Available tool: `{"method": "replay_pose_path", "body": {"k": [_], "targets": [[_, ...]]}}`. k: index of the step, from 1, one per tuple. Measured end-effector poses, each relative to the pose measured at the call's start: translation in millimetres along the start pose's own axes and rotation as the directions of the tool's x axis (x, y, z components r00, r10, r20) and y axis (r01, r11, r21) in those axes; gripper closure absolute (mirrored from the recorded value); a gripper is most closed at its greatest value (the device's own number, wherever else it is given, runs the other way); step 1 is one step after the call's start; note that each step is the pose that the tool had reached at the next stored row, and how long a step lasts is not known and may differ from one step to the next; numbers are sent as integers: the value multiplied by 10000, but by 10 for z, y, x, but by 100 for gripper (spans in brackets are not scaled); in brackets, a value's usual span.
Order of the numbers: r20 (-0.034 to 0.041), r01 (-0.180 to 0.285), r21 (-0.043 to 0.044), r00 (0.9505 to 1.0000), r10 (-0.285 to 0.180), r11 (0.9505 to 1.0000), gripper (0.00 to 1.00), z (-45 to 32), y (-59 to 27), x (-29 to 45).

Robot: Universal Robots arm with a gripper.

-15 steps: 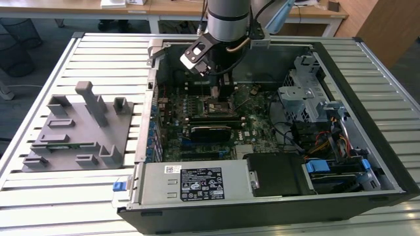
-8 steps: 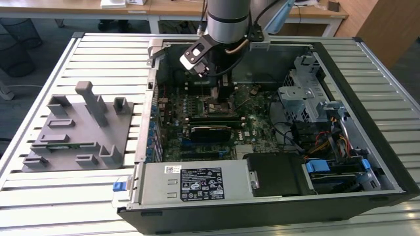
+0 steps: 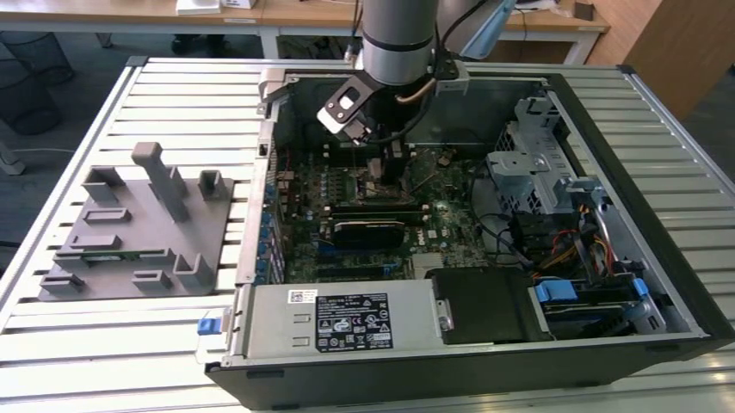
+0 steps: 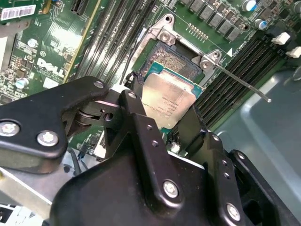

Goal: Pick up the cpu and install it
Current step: 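Place the cpu into insertion slot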

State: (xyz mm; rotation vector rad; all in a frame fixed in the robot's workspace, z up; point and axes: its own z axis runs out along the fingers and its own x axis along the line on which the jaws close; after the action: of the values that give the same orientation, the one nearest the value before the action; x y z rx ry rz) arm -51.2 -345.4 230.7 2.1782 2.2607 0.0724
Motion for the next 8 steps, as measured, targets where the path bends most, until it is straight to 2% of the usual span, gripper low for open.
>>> {"method": "replay_pose_path", "body": {"k": [8], "targets": [[-1,-33,-1,10000,33,10000,46,103,-4,28]]}}
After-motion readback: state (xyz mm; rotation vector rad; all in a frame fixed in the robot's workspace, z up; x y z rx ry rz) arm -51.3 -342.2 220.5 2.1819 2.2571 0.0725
